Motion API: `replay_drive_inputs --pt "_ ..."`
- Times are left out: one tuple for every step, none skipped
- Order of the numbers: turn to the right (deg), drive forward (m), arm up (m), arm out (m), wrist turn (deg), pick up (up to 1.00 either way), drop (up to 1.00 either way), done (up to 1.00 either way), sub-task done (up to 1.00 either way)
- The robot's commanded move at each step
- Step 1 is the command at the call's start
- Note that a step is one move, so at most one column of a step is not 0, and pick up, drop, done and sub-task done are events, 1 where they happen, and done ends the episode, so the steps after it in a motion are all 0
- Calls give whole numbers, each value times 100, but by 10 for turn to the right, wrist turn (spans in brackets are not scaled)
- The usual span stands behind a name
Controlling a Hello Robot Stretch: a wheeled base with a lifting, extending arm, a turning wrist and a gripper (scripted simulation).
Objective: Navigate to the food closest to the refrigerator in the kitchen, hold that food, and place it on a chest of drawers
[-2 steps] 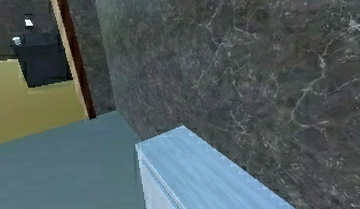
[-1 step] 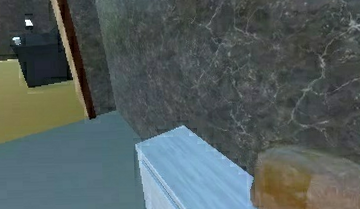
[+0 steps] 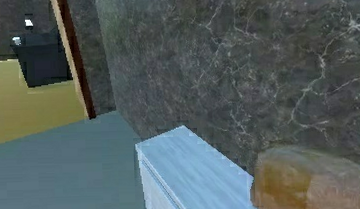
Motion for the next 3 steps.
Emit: replay_drive_inputs --pt "0 0 0 0 420 0 0 0 0" --pt "0 0 0 0 0 0 100 0 0" --pt "0 0 0 -10 0 0 0 0 0"
